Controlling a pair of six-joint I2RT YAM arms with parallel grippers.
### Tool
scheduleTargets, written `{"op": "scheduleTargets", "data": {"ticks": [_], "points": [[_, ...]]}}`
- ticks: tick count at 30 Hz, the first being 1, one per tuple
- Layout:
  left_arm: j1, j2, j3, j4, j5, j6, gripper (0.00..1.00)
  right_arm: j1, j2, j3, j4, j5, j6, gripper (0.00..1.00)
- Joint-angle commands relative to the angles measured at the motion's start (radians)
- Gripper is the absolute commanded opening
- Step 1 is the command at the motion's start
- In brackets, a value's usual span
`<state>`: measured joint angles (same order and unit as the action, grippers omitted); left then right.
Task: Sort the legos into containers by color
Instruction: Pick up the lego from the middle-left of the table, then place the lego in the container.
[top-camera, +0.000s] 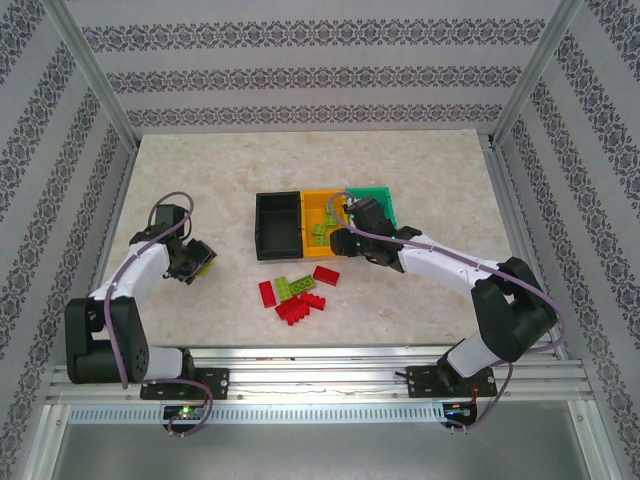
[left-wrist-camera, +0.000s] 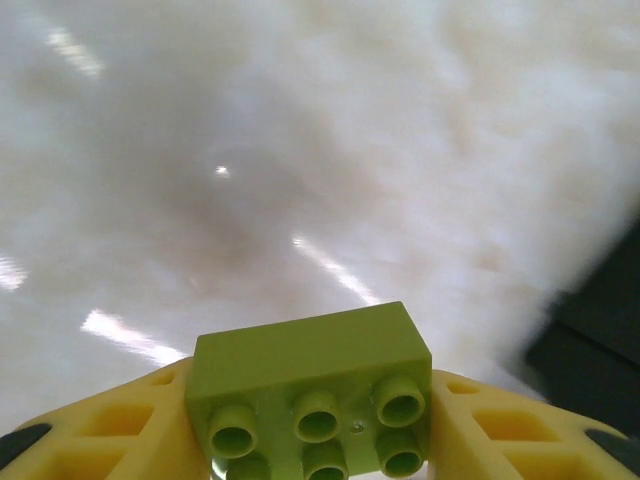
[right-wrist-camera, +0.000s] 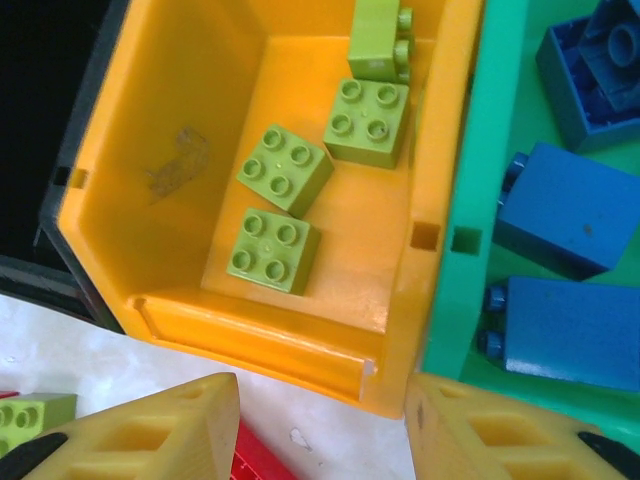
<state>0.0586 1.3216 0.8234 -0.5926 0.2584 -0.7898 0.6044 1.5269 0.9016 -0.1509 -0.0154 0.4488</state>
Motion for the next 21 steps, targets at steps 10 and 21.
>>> {"op": "scheduleTargets", "data": {"ticks": [10, 21], "points": [[-0.356, 0.108, 0.315, 0.139, -0.020, 0.124, 0.41, -0.014, -0.144, -0.138, -0.038, 0.073, 0.068, 0.48], [-0.520, 0.599, 0.878, -0.129, -0.021, 0.329, 0.44, -0.026, -0.299, -0.226, -0.088, 0.084, 0.105, 0.49]]}}
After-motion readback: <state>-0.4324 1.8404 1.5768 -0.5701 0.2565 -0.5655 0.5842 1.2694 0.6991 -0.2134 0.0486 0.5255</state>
